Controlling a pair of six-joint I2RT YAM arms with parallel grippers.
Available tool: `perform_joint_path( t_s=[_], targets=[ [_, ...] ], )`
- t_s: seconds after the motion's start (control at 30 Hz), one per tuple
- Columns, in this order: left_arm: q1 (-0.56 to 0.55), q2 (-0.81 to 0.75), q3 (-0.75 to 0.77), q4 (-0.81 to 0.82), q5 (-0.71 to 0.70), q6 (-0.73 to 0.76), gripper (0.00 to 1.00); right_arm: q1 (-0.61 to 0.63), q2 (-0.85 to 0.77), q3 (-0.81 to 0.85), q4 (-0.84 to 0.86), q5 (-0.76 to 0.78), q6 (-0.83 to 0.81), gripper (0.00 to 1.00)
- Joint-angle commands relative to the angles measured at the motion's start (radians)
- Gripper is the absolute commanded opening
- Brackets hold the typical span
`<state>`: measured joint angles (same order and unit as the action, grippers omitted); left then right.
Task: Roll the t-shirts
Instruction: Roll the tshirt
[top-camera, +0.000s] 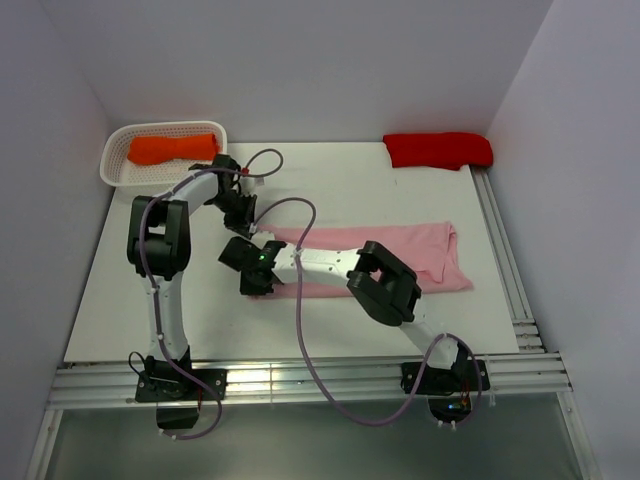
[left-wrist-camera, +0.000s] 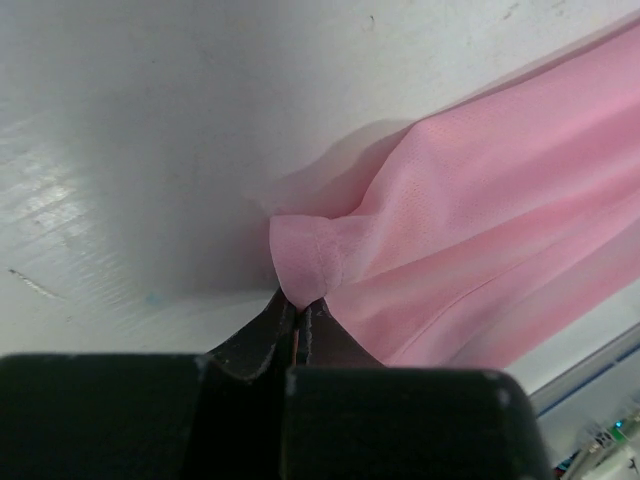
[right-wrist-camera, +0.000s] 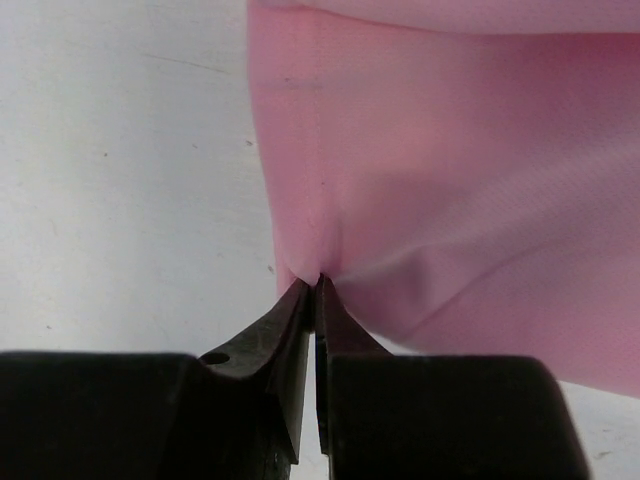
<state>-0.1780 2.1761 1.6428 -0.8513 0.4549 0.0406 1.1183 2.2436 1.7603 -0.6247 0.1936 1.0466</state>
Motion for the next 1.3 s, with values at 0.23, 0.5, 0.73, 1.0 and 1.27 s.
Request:
perform_joint_path(
  t_s=[0.23, 0.5, 0.73, 1.0, 1.27],
  targets=[
    [-0.049, -0.016, 0.106, -0.031, -0.260, -0.001, 0.00, -0.043, -0.206, -0.226, 0.310, -0.117, 0.049, 0.07],
    [-0.078, -0.018, 0.152, -0.052, -0.360, -0.002, 0.00, -0.064, -0.240, -0.277, 0.407, -0.164, 0.082, 0.04],
    [-0.109, -0.024, 0.167, -0.045, -0.430, -0.005, 0.00, -0.086, -0.297, -0.404, 0.516, -0.189, 0.134, 0.03],
    [-0.156, -0.013, 0.209, -0.055, -0.450, -0.010, 0.02, -0.100, -0.329, -0.511, 0.622, -0.214, 0.182, 0.03],
    [-0.207, -0.001, 0.247, -0.068, -0.551, -0.011, 0.04, -0.112, -0.383, -0.659, 0.796, -0.217, 0.260, 0.02]
  ],
)
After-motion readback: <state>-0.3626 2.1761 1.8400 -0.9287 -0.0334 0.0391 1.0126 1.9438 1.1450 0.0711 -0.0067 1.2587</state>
